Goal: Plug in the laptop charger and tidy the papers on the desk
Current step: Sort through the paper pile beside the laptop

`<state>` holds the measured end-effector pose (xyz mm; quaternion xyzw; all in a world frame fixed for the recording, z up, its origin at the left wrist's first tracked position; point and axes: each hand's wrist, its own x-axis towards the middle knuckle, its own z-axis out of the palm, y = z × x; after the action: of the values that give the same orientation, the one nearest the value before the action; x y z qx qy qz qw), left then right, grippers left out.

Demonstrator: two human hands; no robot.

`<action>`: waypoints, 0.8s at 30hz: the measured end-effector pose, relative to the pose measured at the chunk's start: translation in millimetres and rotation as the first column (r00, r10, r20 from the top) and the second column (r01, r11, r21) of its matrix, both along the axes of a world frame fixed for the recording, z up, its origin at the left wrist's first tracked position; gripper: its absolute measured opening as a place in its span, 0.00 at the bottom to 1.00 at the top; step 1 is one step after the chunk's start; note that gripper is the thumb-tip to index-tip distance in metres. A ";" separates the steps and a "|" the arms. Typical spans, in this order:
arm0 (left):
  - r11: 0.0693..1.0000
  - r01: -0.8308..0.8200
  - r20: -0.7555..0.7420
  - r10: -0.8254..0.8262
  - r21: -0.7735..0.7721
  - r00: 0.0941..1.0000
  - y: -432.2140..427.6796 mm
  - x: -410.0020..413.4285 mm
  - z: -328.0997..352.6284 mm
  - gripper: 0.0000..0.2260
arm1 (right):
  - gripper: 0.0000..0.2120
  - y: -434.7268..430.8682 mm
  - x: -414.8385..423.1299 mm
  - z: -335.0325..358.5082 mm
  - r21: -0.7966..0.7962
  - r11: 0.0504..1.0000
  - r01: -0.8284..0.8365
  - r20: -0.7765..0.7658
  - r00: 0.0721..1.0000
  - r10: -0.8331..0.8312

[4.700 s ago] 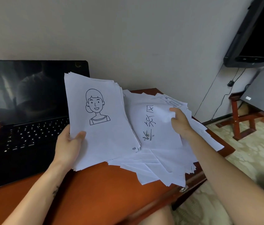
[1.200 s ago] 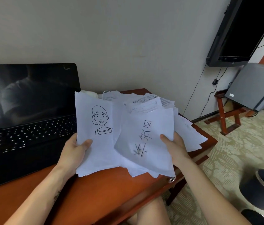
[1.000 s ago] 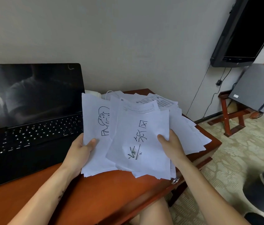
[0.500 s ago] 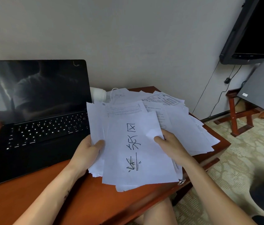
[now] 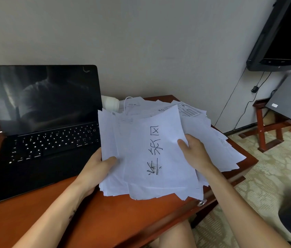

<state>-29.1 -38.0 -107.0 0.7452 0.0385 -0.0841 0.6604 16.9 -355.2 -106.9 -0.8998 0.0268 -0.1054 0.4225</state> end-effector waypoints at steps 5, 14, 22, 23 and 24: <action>1.000 0.018 0.016 -0.017 -0.010 1.000 1.8 -0.1 -2.7 0.10 | 0.09 14.3 7.5 -3.6 -0.046 0.997 -0.061 -0.065 0.996 0.058; 0.998 0.036 -0.021 -0.038 -0.055 0.999 3.7 4.0 -3.8 0.14 | 0.10 9.4 27.8 3.0 0.078 0.986 0.144 0.002 0.989 -0.145; 0.989 0.009 -0.030 -0.014 -0.149 0.999 2.0 4.2 -3.0 0.12 | 0.20 51.7 34.2 3.0 0.052 0.996 -0.067 -0.114 0.991 0.073; 0.987 0.024 -0.022 -0.028 -0.158 0.999 2.1 4.6 -2.7 0.12 | 0.21 54.6 32.9 2.3 0.041 0.995 -0.088 -0.110 0.990 0.093; 0.989 0.042 -0.011 -0.044 -0.142 0.999 2.4 4.9 -3.3 0.13 | 0.22 56.5 32.7 0.3 0.028 0.994 -0.109 -0.100 0.989 0.111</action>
<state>-24.3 -35.6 -110.4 0.6964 0.0209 -0.1060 0.7095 49.6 -298.7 -106.5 -0.8993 -0.0004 -0.0360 0.4358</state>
